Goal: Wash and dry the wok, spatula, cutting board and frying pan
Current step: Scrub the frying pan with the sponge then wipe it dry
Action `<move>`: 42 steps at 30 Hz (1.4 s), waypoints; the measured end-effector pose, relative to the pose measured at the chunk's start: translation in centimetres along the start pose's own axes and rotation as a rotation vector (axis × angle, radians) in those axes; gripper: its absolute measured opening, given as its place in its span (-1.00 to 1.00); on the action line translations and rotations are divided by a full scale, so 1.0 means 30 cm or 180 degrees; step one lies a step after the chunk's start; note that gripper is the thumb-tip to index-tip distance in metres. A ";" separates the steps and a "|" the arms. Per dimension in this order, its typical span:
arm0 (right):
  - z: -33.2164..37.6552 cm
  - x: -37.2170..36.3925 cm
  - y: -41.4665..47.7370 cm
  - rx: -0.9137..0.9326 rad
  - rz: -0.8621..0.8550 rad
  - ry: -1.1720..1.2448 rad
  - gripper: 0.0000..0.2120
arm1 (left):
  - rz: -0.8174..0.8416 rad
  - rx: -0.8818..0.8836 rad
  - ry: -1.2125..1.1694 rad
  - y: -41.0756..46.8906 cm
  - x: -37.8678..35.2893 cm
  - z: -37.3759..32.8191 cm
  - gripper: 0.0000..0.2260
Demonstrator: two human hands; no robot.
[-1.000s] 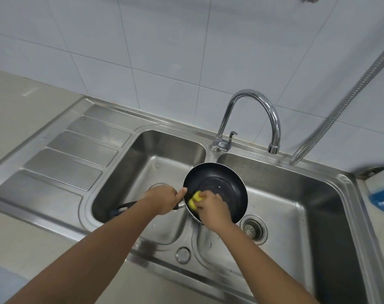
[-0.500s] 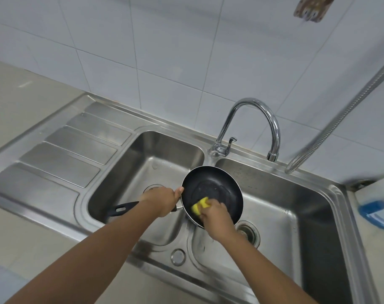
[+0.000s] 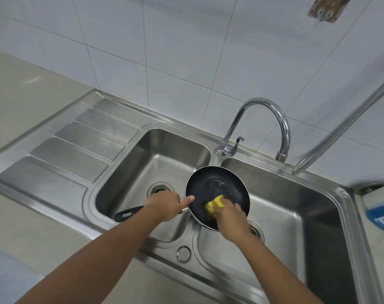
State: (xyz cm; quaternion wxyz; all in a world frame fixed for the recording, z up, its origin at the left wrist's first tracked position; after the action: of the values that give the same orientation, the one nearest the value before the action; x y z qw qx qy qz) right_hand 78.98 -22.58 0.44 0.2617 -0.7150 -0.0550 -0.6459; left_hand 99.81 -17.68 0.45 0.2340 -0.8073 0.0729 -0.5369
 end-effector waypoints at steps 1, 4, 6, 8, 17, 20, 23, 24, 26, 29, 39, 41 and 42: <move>0.040 -0.005 -0.015 0.0166 0.0020 0.0091 -0.61 | 0.0030 -0.0047 -0.0016 0.002 0.000 0.004 -0.36; 0.139 0.001 0.030 0.0431 -0.0129 0.0325 -0.58 | 0.0075 -0.0221 -0.0074 0.008 -0.012 0.020 -0.37; 0.141 0.015 0.100 0.0346 -0.0256 0.0320 -0.55 | 0.0010 -0.0302 -0.0021 -0.003 -0.021 0.030 -0.40; 0.086 0.033 0.160 0.0099 -0.0331 0.0212 -0.54 | -0.0071 -0.0271 0.0049 -0.021 -0.022 0.038 -0.34; -0.009 -0.006 0.007 0.0286 0.0036 0.0168 -0.68 | -0.0017 0.0050 0.0185 -0.003 -0.003 0.081 -0.21; 0.097 -0.012 0.031 0.0542 0.0051 0.0567 -0.70 | 0.0097 -0.0127 0.0292 0.016 0.016 0.075 0.02; 0.131 0.022 0.140 0.0471 -0.0192 0.0637 -0.69 | -0.0018 -0.0036 0.0328 0.009 0.026 0.069 -0.09; 0.110 0.037 0.173 0.0406 -0.0218 0.0584 -0.68 | -0.0018 -0.0065 0.0347 0.009 0.024 0.071 -0.10; 0.034 0.058 0.205 0.0261 -0.0233 0.0429 -0.67 | -0.0010 -0.0025 0.0324 -0.004 0.023 0.067 -0.15; -0.069 0.063 0.156 0.0076 -0.0368 -0.0011 -0.67 | -0.0084 0.0139 0.0220 -0.021 0.028 0.058 -0.24; 0.147 -0.042 0.017 -0.0227 -0.0103 0.1698 -0.69 | -0.0109 0.0207 0.0130 0.002 0.023 0.055 -0.30; 0.133 -0.037 0.026 -0.0081 -0.0091 0.1868 -0.72 | -0.0003 0.0103 0.0224 0.011 0.028 0.059 -0.12; 0.109 -0.034 0.021 0.0082 -0.0031 0.1802 -0.75 | 0.0040 0.0020 0.0285 0.015 0.028 0.060 -0.01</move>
State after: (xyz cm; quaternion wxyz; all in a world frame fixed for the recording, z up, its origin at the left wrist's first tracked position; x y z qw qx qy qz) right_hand 82.01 -21.41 -0.83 0.2727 -0.5025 0.0087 -0.8204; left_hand 101.84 -17.84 0.38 0.2364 -0.7812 0.0866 -0.5713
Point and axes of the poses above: each hand's wrist, its own y-axis towards the middle knuckle, its own x-axis out of the back of the hand, z = x × y, the point moved 2 cm from there along y, towards the middle knuckle, and after that the axes turned 6 degrees about -y, right-handed, at the moved point
